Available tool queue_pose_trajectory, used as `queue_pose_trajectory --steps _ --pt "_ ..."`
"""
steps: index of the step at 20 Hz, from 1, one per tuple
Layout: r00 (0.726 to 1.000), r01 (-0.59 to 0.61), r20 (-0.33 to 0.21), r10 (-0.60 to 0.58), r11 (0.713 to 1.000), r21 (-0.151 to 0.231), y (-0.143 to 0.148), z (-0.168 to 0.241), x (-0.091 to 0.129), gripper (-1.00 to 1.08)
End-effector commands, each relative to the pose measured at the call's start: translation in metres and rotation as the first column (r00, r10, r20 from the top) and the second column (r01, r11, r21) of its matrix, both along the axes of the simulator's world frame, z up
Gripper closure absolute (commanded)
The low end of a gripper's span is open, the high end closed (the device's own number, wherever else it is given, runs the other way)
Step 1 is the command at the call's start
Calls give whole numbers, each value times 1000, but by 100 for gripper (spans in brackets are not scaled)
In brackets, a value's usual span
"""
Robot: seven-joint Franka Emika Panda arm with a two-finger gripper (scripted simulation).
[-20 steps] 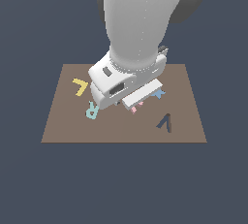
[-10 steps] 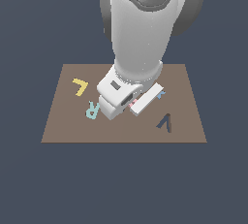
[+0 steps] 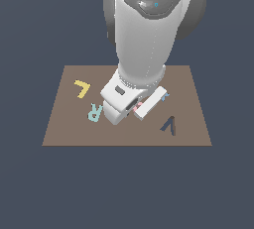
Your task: Insert a designated object into the corresponding slot on a board.
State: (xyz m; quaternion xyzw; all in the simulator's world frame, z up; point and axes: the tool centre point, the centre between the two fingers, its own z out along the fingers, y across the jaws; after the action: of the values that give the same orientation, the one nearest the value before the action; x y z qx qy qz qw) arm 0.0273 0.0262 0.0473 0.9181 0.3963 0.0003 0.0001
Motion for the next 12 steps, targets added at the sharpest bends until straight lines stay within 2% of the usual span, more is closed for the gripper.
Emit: queue_pose_trajectory --steps 1,6,7,12 --pt "1000 -2 -1 2 1000 0 0 -7 0 -92" --pt "1000 -4 -1 4 1000 0 0 -17 -1 -92" --pt "1000 -4 -1 4 1000 0 0 -17 -1 108" --pt "1000 -4 -1 4 1000 0 0 -17 -1 108"
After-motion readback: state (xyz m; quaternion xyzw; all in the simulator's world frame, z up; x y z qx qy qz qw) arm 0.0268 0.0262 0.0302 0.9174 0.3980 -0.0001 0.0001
